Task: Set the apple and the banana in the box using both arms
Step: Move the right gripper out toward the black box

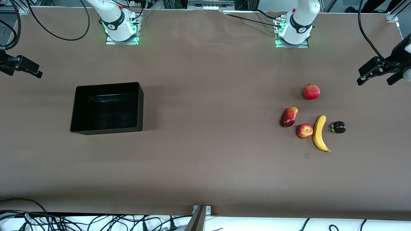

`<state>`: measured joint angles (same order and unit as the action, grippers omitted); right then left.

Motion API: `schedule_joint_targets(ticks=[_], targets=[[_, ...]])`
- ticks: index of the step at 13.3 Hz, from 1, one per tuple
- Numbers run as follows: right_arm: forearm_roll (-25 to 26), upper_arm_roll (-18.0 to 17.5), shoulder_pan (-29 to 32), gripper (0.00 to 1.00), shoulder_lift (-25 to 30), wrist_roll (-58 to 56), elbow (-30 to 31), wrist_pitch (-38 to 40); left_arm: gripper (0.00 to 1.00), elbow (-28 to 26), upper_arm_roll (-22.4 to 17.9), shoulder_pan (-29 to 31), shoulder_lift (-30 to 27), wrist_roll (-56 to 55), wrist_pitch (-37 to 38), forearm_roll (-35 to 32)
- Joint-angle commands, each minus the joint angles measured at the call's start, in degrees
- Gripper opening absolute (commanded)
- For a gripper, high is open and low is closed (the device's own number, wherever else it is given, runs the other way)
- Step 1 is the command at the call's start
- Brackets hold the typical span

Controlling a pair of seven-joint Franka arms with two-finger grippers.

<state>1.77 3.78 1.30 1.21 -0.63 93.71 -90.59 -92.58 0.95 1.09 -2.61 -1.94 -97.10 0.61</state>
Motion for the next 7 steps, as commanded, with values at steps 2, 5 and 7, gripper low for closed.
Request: schedule_joint_targets(ticks=[2,5,7], targets=[[-0.19,-0.17,-0.42,1.0,0.2,0.81,-0.02,0.41,1.0,0.38,-0.33,-0.3,0.06,0.27,0.68,1.5],[-0.28,-0.09,-0.42,1.0,0.2,0.9,-0.02,0.41,1.0,0.38,-0.33,-0.3,0.06,0.27,0.68,1.5],[-0.28,-0.09,-0.33,1.0,0.2,0.9,-0.02,0.41,1.0,0.12,-0.33,-0.3,0.41,0.35,0.68,1.5]])
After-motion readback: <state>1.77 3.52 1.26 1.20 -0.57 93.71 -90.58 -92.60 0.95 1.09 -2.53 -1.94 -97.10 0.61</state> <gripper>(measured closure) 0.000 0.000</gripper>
